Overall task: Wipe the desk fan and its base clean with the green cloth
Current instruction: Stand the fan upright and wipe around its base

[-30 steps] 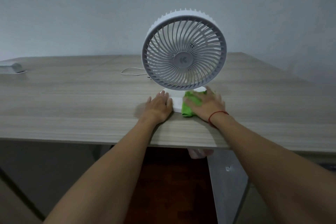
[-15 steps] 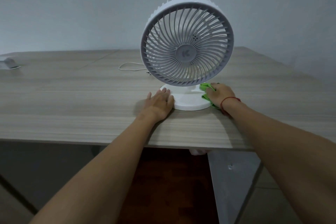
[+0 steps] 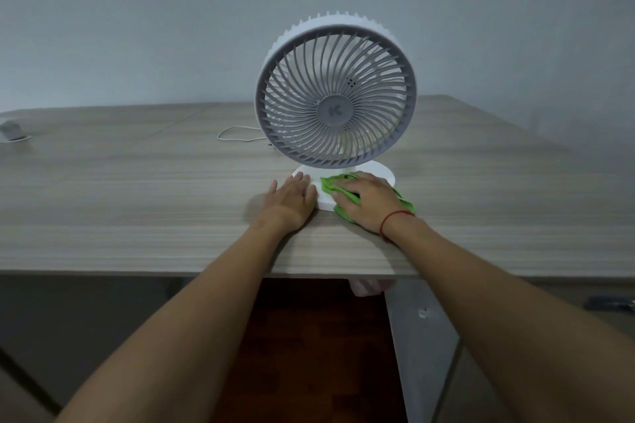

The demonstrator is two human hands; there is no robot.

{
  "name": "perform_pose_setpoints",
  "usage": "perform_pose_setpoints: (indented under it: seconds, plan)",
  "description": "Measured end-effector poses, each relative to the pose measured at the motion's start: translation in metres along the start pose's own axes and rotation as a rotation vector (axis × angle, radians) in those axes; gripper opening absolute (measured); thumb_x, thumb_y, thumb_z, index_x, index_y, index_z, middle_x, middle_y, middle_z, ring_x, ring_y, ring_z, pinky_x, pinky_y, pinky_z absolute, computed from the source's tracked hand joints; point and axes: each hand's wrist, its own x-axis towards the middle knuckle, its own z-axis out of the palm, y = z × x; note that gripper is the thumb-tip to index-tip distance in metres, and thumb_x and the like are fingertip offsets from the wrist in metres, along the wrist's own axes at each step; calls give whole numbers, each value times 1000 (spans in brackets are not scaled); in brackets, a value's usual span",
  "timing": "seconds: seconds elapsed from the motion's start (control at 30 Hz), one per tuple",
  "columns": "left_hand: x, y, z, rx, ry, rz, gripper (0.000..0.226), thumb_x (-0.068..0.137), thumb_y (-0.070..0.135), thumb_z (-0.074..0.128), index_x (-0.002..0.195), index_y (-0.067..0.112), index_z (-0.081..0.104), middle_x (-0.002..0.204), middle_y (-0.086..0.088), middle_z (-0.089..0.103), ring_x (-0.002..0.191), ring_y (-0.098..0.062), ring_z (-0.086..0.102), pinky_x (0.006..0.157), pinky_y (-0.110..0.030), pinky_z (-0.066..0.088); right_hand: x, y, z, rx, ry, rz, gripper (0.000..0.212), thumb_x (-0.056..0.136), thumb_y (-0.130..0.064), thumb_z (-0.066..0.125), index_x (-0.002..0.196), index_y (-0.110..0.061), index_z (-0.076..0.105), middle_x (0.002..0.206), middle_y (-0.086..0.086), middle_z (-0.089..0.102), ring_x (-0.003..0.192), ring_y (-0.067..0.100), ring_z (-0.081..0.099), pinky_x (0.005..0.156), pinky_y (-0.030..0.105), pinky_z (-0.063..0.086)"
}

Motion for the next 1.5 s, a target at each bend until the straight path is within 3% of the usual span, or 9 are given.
perform_pose_setpoints:
  seconds: [0.1,0.23,0.47,0.63,0.9,1.13,1.2,1.33,1.5]
  plan:
    - [1,0,-1,4,-7,5,52,101,32,19,150,13,24,161,-4,18,150,-16,13,121,-41,3,-3,18,-11,26,9,54,40,94,-39,48,128,-22,61,137,9,57,131,25,47,112,34,35]
    - [3,-2,1,-19,-9,26,51,102,30,19,148,12,26,160,-4,22,149,-17,15,121,-40,5,13,42,-24,104,11,251,39,95,-38,44,123,-18,64,128,17,62,118,33,57,99,37,46]
    - [6,-4,2,-43,-14,40,50,102,31,19,149,14,26,160,-3,20,149,-16,14,121,-38,5,63,39,-28,25,-188,484,51,96,-43,37,136,-13,49,143,15,48,128,34,47,107,38,36]
    - [9,-7,5,-32,-6,34,51,102,31,18,150,14,24,161,-4,17,150,-17,12,122,-39,5,63,32,-14,-90,-167,467,55,94,-45,26,140,-19,41,145,14,43,131,35,39,108,45,33]
    - [3,1,2,-21,-10,5,50,102,28,18,149,10,25,160,-5,20,149,-18,15,121,-40,5,23,-2,-10,-245,-97,293,45,98,-37,27,133,-24,51,140,9,50,134,30,35,109,44,28]
    - [-3,-2,-1,-126,-23,-12,53,103,29,17,152,11,13,161,-6,16,150,-18,13,122,-38,3,-1,-26,0,-123,-51,95,43,97,-39,36,136,-28,48,141,5,50,136,24,34,110,40,24]
    - [-2,-5,-2,-182,-7,-42,54,102,30,20,153,13,11,158,-10,27,148,-19,22,123,-36,4,-1,-17,-4,-74,-60,93,44,97,-41,38,138,-30,47,144,6,47,137,24,35,112,37,24]
    - [3,-1,0,-191,46,-53,53,101,33,27,150,12,26,148,-15,44,140,-26,36,122,-38,9,2,15,-17,-108,-89,204,44,97,-42,34,138,-30,45,150,6,41,140,24,31,114,39,24]
    - [7,-1,4,-102,-8,-6,49,102,35,25,147,18,32,159,-5,26,144,-24,30,120,-41,9,9,8,-17,-200,-91,276,43,98,-36,32,135,-23,48,141,11,48,137,28,31,112,40,24]
